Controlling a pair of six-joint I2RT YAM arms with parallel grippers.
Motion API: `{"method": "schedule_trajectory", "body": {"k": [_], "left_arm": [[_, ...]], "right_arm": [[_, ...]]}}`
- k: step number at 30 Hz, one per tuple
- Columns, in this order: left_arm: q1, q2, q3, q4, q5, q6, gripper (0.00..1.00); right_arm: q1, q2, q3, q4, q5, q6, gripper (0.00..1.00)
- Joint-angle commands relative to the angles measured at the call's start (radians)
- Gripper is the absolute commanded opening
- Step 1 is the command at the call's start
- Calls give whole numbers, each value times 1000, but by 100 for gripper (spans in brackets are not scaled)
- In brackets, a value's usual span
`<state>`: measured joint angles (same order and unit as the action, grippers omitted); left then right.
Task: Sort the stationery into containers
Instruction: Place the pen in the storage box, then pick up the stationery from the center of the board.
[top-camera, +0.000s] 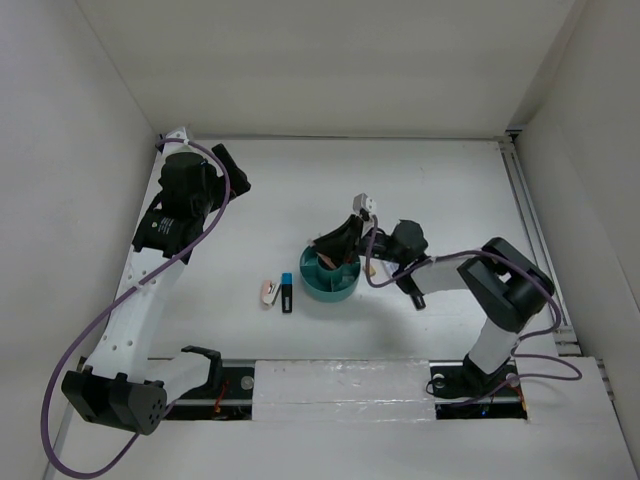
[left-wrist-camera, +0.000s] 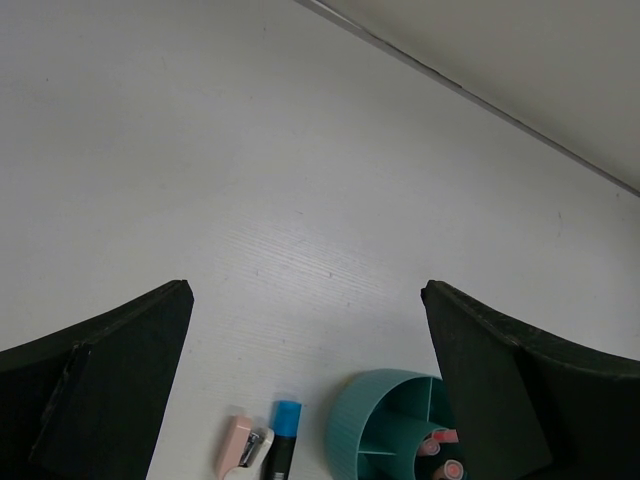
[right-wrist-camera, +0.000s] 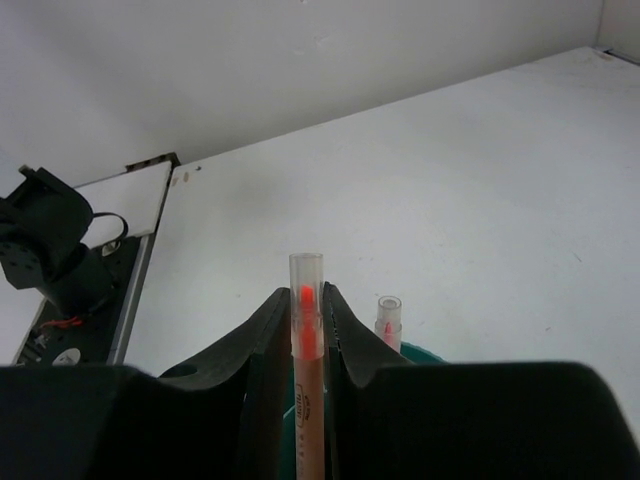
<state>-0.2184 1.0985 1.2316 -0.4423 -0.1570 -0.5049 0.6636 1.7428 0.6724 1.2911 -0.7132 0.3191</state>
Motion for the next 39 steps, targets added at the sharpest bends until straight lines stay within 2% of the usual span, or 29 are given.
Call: {"method": "schedule_trajectory", "body": {"k": [1, 6, 7, 13, 14, 15, 16, 17, 19, 20, 22, 23, 25, 26, 27, 28, 30, 31, 34, 35, 39], "left_arm": [[4, -20, 20, 37, 8, 12, 100], [4, -20, 20, 37, 8, 12, 100], [4, -20, 20, 37, 8, 12, 100], [4, -20, 20, 37, -1, 12, 100], [4, -20, 20, 37, -15, 12, 100], [4, -20, 20, 37, -15, 12, 100], [4, -20, 20, 27, -33, 12, 100], [4, -20, 20, 27, -59, 12, 100], [4, -20, 20, 7, -91, 0, 100], [4, -11, 31, -9, -117, -10, 100], [4, -11, 31, -18, -118, -11, 100], [4, -11, 31, -18, -118, -11, 100], [4, -11, 31, -18, -118, -20, 100], [4, -11, 31, -18, -118, -20, 100], [4, -11, 40, -18, -131, -20, 100], [4, -11, 40, -27, -142, -20, 100], [4, -11, 40, -27, -142, -20, 100], [4, -11, 40, -27, -154, -20, 100], [4, -29, 40, -27, -168, -20, 100], [4, -38, 40, -27, -168, -20, 100], [4, -38, 29, -7, -142, -20, 100]], "right_arm": [[11, -68, -11, 220, 9, 9, 25], [11, -101, -22, 188, 18, -9, 35], [11, -111, -22, 165, 18, -20, 41], [-7, -169, -22, 91, 27, -20, 42], [-7, -189, -11, 38, 27, -31, 46], [-7, -213, 18, -34, 37, -46, 68], [-7, -276, 36, -256, 62, -108, 90], [-7, -313, 58, -397, 181, -151, 100], [45, -426, 89, -674, 324, -240, 100], [59, -472, 58, -697, 442, -241, 100], [74, -578, -52, -707, 541, -195, 100], [74, -685, -83, -726, 601, -164, 100], [74, -773, -74, -864, 713, -138, 100], [74, -819, -56, -1023, 765, -115, 100], [74, -819, -33, -1106, 867, -98, 100], [59, -819, -8, -1180, 898, -80, 96], [48, -790, 56, -1345, 922, -40, 92], [33, -780, 65, -1374, 911, -40, 88], [21, -770, 49, -1406, 922, -17, 83], [2, -770, 38, -1415, 908, -17, 75], [-36, -704, 68, -1455, 825, -51, 68]]}}
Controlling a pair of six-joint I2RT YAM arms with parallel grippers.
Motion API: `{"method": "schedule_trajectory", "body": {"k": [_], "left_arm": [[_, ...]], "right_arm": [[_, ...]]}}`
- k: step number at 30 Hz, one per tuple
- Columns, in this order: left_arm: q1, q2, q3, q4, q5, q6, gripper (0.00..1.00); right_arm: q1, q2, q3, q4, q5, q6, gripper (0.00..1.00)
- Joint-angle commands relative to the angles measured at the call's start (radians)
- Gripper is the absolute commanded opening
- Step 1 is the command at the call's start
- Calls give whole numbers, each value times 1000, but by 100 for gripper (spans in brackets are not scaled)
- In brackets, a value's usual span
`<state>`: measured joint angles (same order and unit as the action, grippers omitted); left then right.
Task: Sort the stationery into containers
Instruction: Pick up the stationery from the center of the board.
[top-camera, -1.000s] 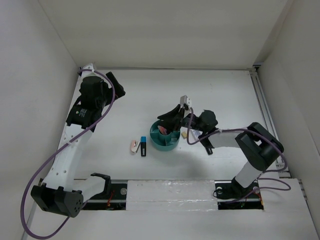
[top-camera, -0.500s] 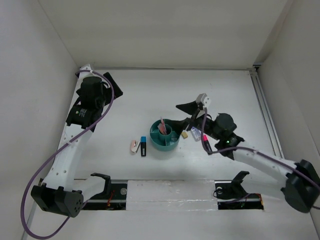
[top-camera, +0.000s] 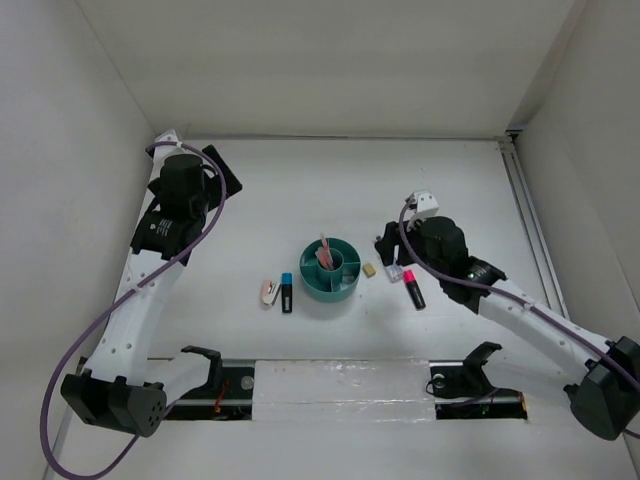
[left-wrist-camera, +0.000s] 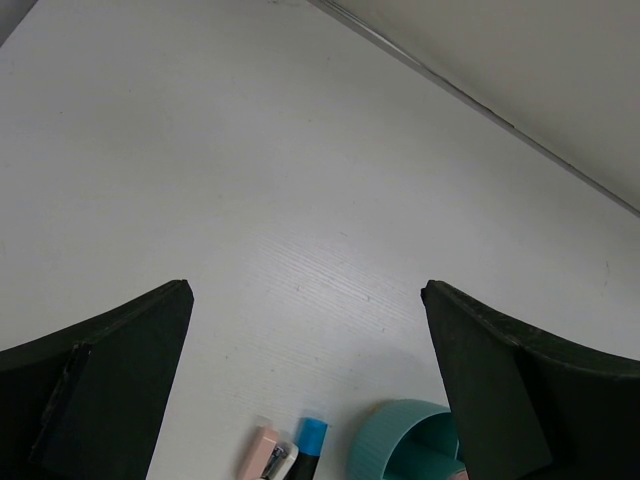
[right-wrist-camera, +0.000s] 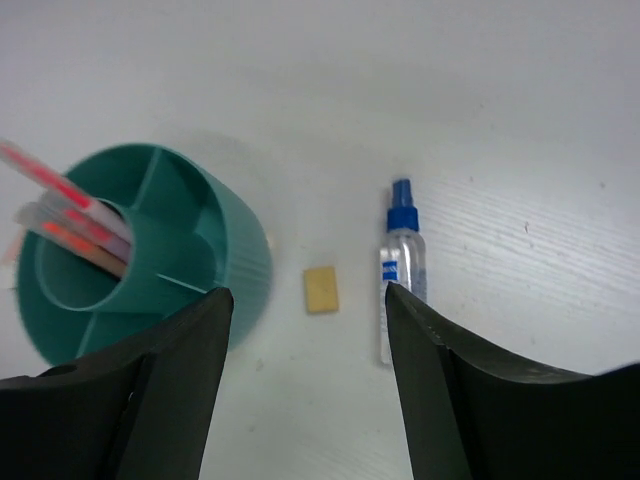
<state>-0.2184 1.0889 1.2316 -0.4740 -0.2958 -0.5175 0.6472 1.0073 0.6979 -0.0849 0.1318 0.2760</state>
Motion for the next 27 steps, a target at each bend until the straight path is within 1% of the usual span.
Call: {"method": "schedule_trajectory", "body": {"k": [1, 2, 5, 7, 19, 23, 27], "left_arm": [[4, -29, 29, 25, -3, -7, 100], [4, -18, 29, 25, -3, -7, 100], [4, -18, 29, 15, -3, -7, 100], [4, -18, 29, 15, -3, -7, 100], [4, -18, 29, 15, 6, -7, 100], [4, -18, 29, 15, 6, 2, 100], [4, -27, 29, 26, 18, 2, 100]], "right_arm": [[-20, 77, 60, -120, -20, -8, 68], [-20, 98, 72, -121, -9, -8, 68], [-20, 161, 84, -118, -47, -43, 61], [-20, 189, 84, -105, -69, -43, 53], [-11, 381, 94, -20, -93, -34, 52], [-11, 419, 94, 45, -147, -34, 53], [-20, 458, 94, 66, -158, -34, 52]]}}
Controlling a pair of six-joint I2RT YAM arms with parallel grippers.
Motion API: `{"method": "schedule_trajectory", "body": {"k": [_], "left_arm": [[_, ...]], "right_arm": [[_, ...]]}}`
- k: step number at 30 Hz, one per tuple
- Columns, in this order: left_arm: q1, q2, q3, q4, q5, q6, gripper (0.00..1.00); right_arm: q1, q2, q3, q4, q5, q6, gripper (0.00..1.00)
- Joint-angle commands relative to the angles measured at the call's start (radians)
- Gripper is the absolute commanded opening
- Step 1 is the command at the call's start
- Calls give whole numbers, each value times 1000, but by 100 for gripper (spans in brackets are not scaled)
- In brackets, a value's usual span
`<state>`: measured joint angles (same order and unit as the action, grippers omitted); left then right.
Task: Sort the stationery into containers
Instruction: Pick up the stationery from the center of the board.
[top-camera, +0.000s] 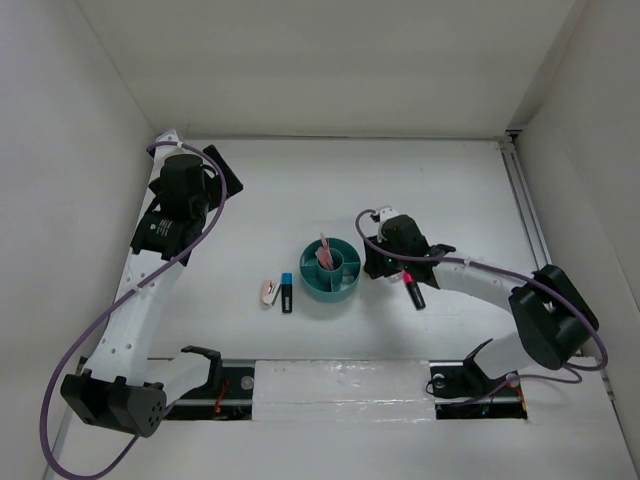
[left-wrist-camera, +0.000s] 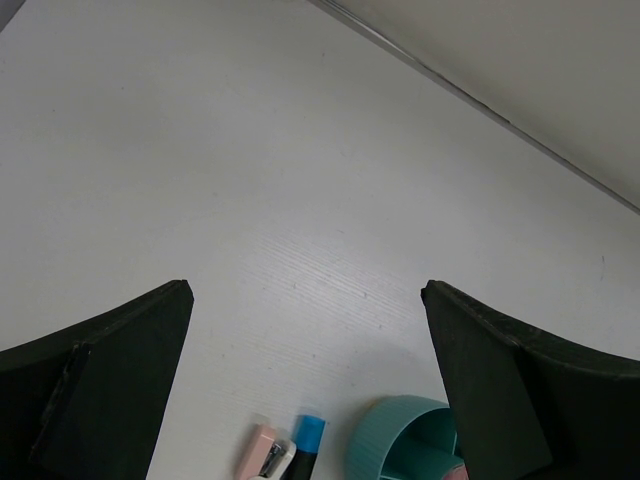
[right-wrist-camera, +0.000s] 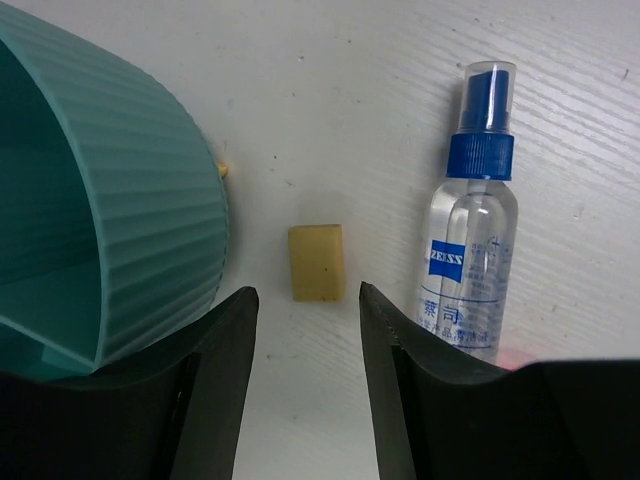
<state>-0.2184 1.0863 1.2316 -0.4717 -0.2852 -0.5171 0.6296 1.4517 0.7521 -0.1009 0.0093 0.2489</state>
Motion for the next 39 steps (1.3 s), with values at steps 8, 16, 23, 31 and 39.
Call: {"method": "schedule_trajectory", "body": {"k": [8, 16, 23, 31, 39], "left_arm": [[4, -25, 29, 33, 17, 11, 100], [4, -25, 29, 33, 35, 11, 100], [4, -25, 29, 42, 35, 20, 100], [4, -25, 29, 42, 53, 20, 100], [4, -25, 29, 42, 54, 20, 100]], "right_arm": [[-2, 82, 39, 92, -25, -7, 48], [-2, 111, 49, 102, -6, 21, 47], [16, 130, 58, 81, 14, 32, 42], [25, 150, 67, 47, 60, 70, 36], [44, 180, 87, 27, 80, 89, 18]]}}
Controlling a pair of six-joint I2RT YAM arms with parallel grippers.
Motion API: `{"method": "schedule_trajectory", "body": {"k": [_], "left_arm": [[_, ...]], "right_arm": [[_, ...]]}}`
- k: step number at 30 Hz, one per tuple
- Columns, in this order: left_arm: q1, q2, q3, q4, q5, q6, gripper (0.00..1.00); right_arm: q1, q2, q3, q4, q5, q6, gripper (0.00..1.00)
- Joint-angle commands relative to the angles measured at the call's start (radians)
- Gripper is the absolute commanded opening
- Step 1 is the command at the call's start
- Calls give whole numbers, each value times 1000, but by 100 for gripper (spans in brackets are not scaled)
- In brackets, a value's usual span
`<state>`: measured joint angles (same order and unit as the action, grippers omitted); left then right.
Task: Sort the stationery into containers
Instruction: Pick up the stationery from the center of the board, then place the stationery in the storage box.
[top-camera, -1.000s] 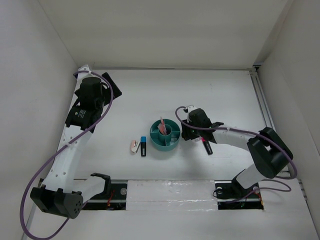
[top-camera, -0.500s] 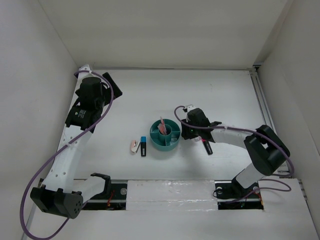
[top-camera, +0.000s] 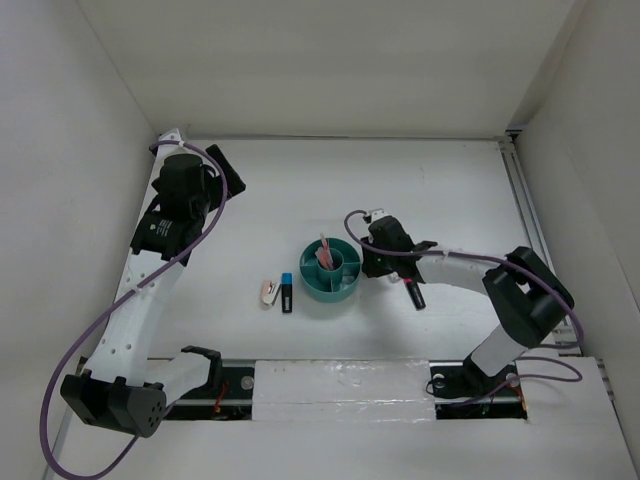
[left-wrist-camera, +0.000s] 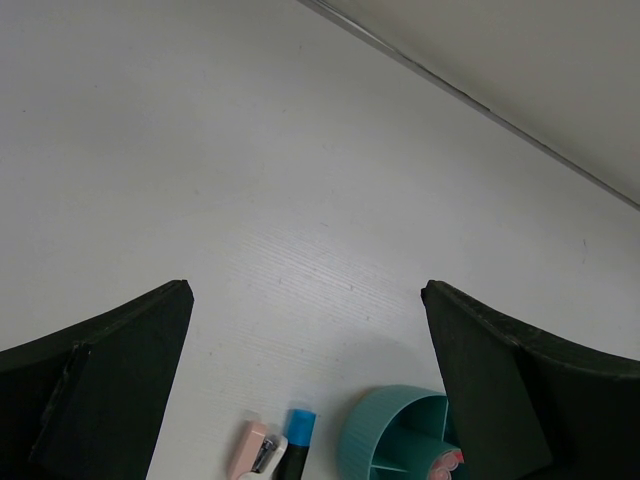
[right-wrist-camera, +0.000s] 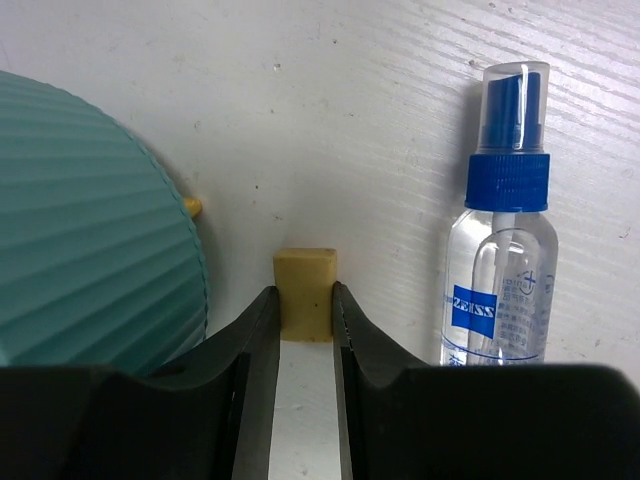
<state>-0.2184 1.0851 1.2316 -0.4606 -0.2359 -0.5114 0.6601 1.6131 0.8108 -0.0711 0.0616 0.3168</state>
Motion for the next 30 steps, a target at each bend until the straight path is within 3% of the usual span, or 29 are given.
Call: {"method": "schedule_trajectory", "body": {"k": [1, 9, 19, 23, 26, 30], "left_arm": [[4, -24, 29, 31, 4, 14, 100], [4, -24, 29, 31, 4, 14, 100], [4, -24, 29, 31, 4, 14, 100], [4, -24, 29, 31, 4, 14, 100], [4, -24, 29, 31, 14, 14, 100], [4, -24, 20, 31, 14, 14, 100]], "right_arm": [[13, 19, 28, -2, 27, 21, 17], [13, -76, 28, -59, 96, 51, 2], [13, -359, 113, -216, 195, 30, 0], [4, -481, 102, -155, 114, -30, 0], [-14, -536, 70, -60, -54, -77, 0], [-14, -495, 83, -59, -72, -93, 0]]}}
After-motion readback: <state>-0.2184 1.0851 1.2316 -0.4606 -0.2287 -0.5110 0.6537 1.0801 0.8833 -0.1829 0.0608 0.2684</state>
